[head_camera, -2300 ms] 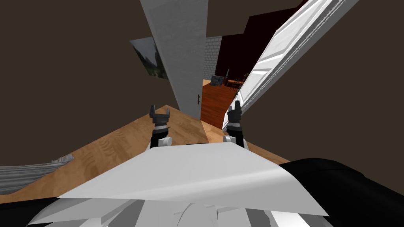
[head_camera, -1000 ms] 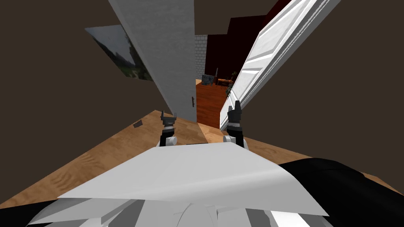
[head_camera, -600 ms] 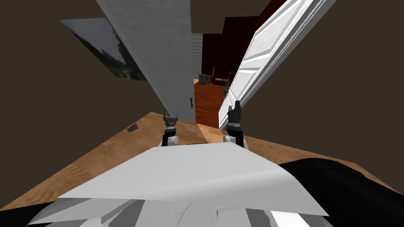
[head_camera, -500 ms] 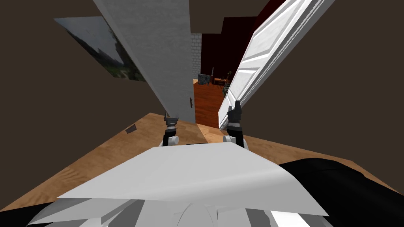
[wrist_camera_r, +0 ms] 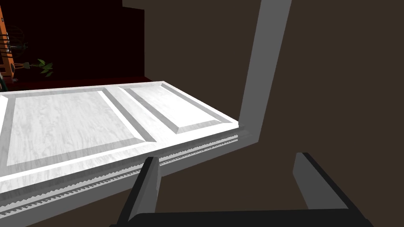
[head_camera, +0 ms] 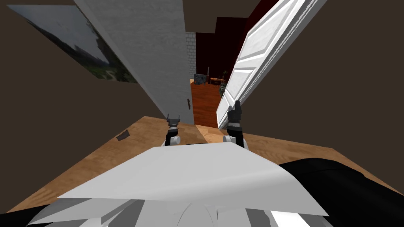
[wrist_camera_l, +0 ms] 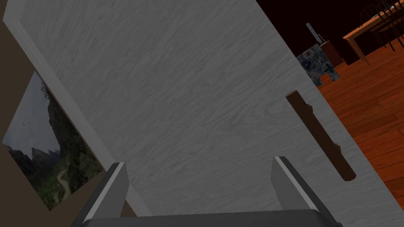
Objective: Push the door open
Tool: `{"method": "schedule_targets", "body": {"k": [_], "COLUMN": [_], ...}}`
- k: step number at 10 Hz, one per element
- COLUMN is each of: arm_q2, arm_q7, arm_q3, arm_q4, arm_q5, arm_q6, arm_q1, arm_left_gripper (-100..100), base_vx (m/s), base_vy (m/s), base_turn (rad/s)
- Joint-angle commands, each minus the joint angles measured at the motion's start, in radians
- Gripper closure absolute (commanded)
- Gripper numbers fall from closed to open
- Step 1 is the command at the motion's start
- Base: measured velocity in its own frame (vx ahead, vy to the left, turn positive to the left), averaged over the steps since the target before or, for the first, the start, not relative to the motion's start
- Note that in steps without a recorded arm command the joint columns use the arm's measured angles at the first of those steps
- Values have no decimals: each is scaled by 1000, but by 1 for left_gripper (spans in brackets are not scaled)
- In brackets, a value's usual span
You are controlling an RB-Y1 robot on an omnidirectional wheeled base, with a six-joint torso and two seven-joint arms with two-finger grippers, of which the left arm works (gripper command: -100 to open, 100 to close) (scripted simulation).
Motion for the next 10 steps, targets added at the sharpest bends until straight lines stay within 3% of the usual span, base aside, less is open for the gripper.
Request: {"method": "schedule_targets", "body": {"k": [1,10], "arm_q2": [-2,-21], "arm_q7": [27,155], "arm_q3": [-8,-49], "arm_q4": [42,256], "arm_q5": [17,106], "arm_q6": [-10,-56], "arm_q1": [-16,-100], "arm_left_gripper": [-100,-100], "base_vx": [90,72], "base_vy": [69,72], "base_turn": [-129,-135]}}
